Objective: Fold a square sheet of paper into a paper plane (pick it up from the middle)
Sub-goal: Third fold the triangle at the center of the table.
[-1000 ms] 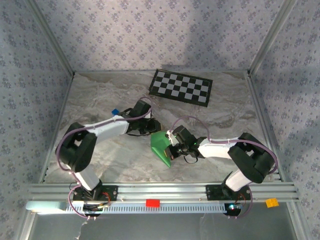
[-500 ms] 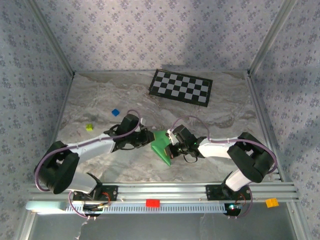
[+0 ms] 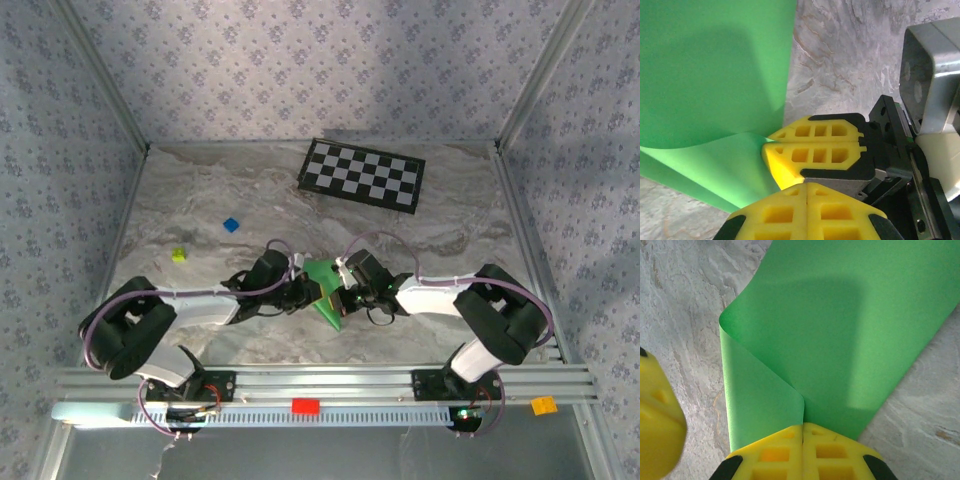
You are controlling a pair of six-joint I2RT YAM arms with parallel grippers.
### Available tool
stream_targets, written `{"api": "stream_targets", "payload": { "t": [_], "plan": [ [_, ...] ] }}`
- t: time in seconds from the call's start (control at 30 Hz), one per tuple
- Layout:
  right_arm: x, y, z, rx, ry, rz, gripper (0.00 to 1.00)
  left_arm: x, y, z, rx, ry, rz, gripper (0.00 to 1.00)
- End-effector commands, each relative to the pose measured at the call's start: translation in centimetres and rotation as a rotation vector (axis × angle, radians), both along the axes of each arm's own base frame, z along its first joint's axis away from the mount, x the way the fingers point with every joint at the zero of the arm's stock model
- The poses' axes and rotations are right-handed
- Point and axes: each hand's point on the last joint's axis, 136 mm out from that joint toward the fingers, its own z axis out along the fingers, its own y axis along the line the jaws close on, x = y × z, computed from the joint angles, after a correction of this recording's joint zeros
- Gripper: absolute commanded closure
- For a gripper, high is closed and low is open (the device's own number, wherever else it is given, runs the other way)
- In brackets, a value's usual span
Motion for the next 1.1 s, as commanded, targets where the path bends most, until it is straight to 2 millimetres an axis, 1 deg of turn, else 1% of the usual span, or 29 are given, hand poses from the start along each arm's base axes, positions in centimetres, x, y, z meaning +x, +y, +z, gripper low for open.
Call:
{"api": "stream_targets", "payload": {
  "t": [0.0,0.17,0.5,0.7,1.07],
  "plan": [
    [-0.2,-1.7,-2.0,-0.082,0.032,-0.041,1.0,0.2,-0.5,-0.4,-0.014,-0.003,0.019,1.0],
    [-0.2,-1.8,-2.2,-0.087,0.037,-0.043,1.0,0.1,0.3,-1.9,0.04,0.022,0.043,1.0],
    [-0.2,-1.7,-2.3,-0.086,0.042,-0.045,1.0,0.1,-0.1,-2.4,0.04,0.026,0.028,1.0],
    [-0.3,-1.8,-2.5,-0.091,0.045,-0.043,1.0,0.1,0.3,-3.1,0.07,0.03,0.033,1.0],
    [-0.3,-1.7,-2.4,-0.089,0.043,-0.039,1.0,-0.5,1.4,-5.9,0.154,0.082,0.043,1.0]
  ]
}}
